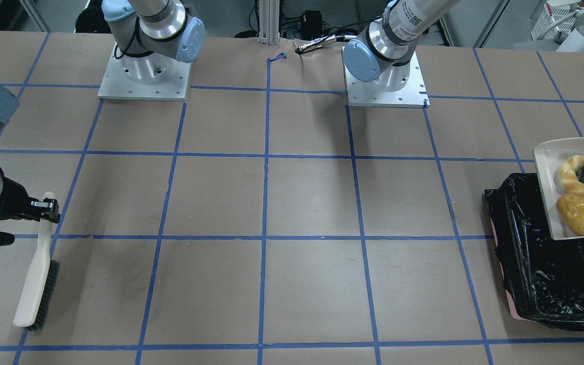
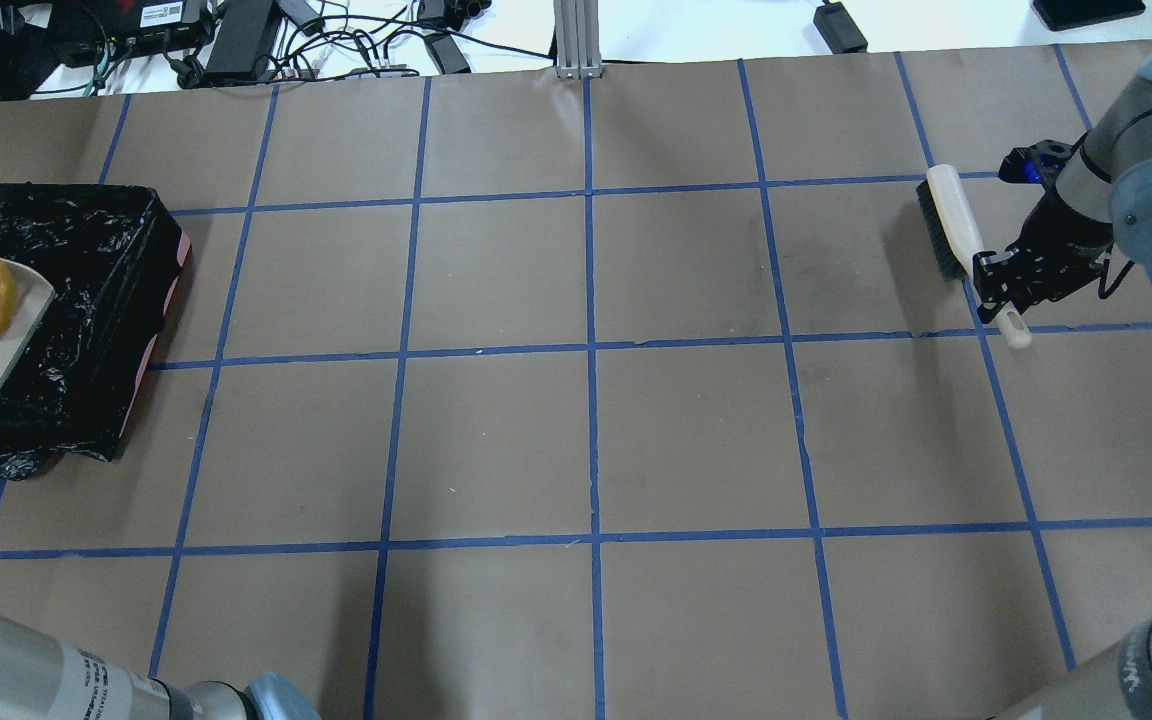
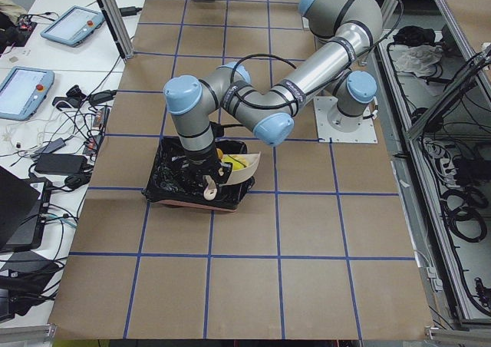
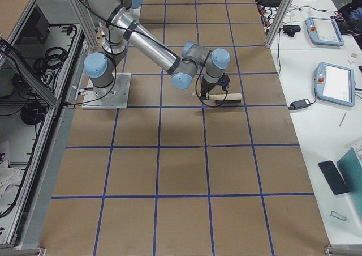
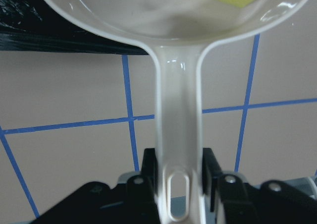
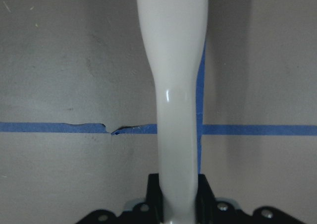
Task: Sweep and dump trash into bin
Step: 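Tilt the dustpan with the left gripper to dump trash into the bin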
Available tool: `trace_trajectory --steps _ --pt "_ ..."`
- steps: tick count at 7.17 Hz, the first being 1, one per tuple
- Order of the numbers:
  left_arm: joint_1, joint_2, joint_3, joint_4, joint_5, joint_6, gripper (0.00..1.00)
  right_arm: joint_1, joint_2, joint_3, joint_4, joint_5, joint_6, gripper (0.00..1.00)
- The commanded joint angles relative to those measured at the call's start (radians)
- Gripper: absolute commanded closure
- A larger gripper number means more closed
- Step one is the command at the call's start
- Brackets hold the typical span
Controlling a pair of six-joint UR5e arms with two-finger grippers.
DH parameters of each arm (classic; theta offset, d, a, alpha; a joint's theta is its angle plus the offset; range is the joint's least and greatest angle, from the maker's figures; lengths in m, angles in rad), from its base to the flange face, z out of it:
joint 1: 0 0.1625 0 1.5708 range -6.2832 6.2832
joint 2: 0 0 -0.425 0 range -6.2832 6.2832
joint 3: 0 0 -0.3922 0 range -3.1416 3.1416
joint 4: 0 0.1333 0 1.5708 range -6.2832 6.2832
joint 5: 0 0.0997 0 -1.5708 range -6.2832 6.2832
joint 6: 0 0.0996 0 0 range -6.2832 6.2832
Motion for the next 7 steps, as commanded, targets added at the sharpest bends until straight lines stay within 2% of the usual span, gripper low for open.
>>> trace_trajectory --steps 1,6,7 --pt "-0.03 0.003 0.0 0.042 0.059 0.011 1.0 0.001 0.001 -0.004 0.005 0.0 0.006 1.0" --pt "-0.1 0.001 -0.005 0.111 0.164 0.014 1.0 0.004 0.002 -0.001 0.012 0.009 0.041 1.0" --pt "-0.122 0.001 -0.006 0.129 0.209 0.016 1.0 0.004 0.002 0.002 0.013 0.01 0.035 1.0"
